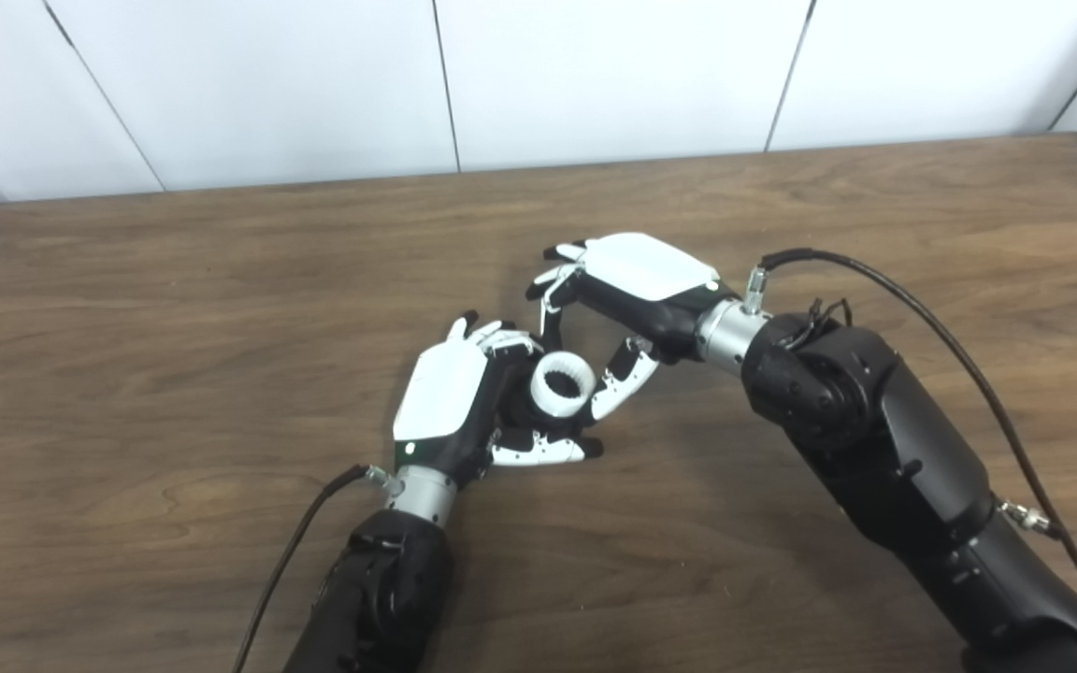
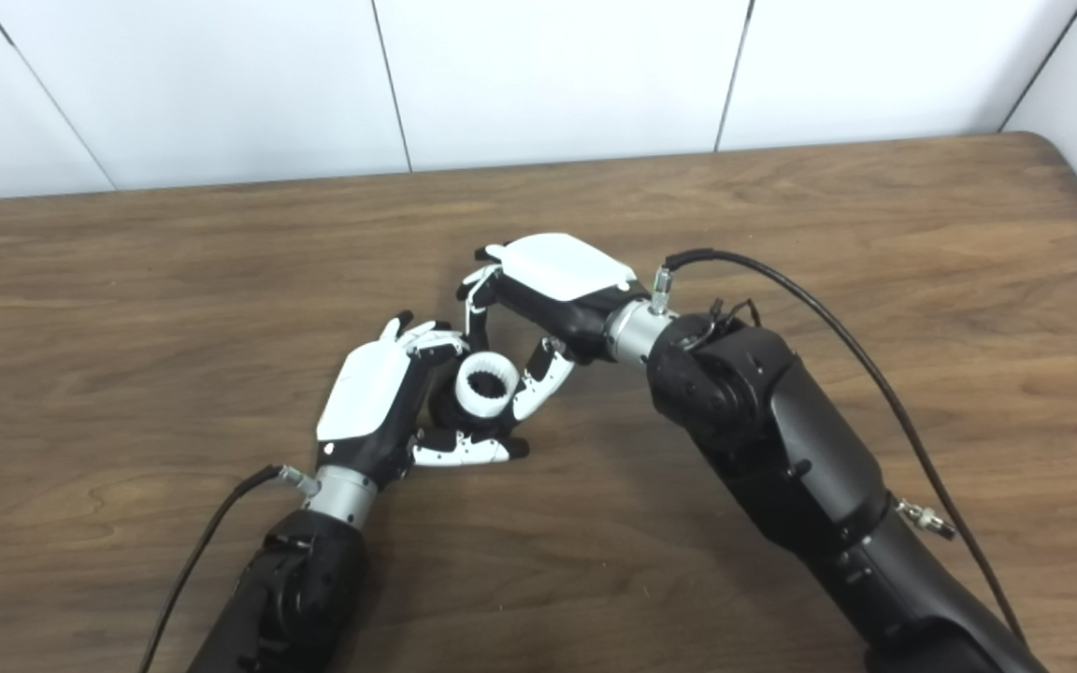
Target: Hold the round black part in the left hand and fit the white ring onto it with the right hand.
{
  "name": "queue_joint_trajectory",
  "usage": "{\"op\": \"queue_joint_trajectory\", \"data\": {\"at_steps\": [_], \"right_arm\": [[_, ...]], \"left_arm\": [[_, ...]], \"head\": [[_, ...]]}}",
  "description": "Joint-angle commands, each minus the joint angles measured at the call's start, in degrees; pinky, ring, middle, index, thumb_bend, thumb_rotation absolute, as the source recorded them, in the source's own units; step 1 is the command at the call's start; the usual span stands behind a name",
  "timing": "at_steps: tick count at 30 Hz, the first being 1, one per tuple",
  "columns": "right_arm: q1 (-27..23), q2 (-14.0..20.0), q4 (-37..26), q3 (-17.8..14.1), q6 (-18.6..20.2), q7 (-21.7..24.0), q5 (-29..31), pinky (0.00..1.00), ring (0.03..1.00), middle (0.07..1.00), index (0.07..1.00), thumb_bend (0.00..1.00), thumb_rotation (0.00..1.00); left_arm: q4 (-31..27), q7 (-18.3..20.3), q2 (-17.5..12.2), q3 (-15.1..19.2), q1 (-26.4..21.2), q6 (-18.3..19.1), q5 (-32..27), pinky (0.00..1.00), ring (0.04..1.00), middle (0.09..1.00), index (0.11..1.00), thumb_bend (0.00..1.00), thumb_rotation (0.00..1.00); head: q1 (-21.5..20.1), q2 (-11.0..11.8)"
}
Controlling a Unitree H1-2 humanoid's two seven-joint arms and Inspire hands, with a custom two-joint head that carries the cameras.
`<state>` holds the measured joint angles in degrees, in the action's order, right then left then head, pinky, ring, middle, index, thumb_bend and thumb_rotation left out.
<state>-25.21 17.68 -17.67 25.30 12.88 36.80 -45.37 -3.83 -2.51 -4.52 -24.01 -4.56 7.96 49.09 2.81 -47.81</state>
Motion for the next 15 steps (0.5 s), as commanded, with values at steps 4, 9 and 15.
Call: {"op": "queue_joint_trajectory", "data": {"at_steps": [4,9,15], "right_arm": [[-1.4,-0.6,-0.5,0.0,-1.6,-1.3,-0.3,1.00,0.979,0.849,0.484,0.52,0.13],[-1.6,-0.9,-0.1,-0.1,-1.5,-1.3,-0.3,1.00,0.980,0.850,0.484,0.52,0.13],[-1.7,-1.3,0.2,-0.1,-1.3,-1.6,-0.2,1.00,0.983,0.851,0.484,0.52,0.13]], "left_arm": [[1.2,1.0,-0.3,-0.5,0.2,1.3,1.3,1.00,0.882,0.769,0.483,0.52,0.05],[1.2,0.8,-0.1,-0.7,0.2,1.3,1.4,1.00,0.875,0.767,0.483,0.52,0.05],[1.3,0.7,-0.1,-0.8,0.3,1.2,1.5,1.00,0.872,0.766,0.483,0.52,0.05]], "head": [[-0.2,0.0],[-0.1,-0.1],[-0.2,-0.1]]}}
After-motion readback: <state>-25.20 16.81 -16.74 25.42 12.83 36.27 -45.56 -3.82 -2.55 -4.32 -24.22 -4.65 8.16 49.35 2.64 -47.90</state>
